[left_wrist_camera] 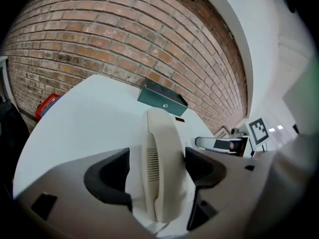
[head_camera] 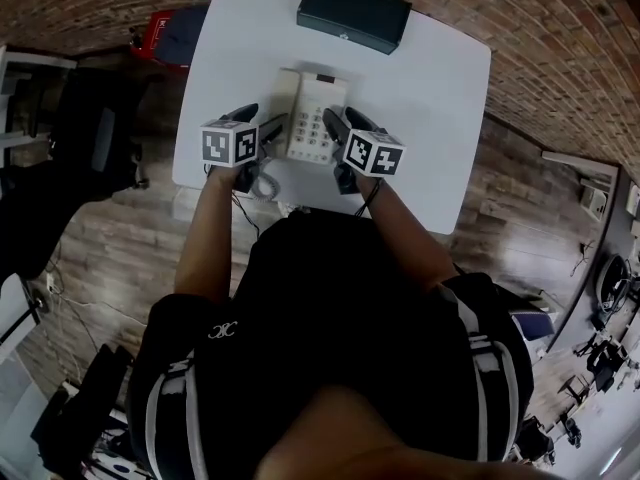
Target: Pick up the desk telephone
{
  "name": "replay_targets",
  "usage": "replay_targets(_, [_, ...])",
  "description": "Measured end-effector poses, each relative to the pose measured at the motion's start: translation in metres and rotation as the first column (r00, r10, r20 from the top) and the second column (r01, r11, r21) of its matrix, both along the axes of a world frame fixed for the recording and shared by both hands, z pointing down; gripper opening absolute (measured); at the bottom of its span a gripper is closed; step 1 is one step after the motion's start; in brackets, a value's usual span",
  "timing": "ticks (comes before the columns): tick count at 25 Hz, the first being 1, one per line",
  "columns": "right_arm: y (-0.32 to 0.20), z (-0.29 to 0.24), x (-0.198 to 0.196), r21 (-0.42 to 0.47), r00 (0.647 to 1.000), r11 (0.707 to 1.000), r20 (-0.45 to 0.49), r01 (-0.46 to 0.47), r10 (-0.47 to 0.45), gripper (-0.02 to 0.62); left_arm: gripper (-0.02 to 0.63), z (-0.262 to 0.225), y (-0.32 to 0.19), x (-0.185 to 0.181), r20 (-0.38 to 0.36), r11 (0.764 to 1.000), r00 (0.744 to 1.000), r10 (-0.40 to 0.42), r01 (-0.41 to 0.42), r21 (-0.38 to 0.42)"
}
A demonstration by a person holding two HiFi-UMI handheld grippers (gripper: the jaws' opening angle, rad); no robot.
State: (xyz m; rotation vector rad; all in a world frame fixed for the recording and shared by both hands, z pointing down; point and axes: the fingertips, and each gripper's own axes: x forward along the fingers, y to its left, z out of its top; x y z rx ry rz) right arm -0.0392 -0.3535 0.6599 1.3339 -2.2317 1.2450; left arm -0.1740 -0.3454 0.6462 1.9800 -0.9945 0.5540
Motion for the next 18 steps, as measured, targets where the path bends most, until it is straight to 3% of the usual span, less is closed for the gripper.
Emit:
replay_targets(5, [0.003,0.016,-0.004,-0.087,0.998,0.996,0.067,0.002,0.004,0.21,0.334,0.01,0.001,0.005,-0.112,0.998,0.993,0.019,-0.026,-0.059])
replay_targets(11, [0.005,0.025,-0.008,-0.139,0.994,0.99,0.111,-0.004,0.02,0.21,0.334,0.019,0.001,0.011,-0.284,0.987,0.958,0.036,-0.078,-0.139])
replay_targets(18, [0.007,0.026,-0.007,-0.174,0.988,0.985,0.152,-0.008,0.035,0.211,0.334,0.022,0.004,0.019,-0.359,0.974,0.931,0.073,-0.144,-0.175])
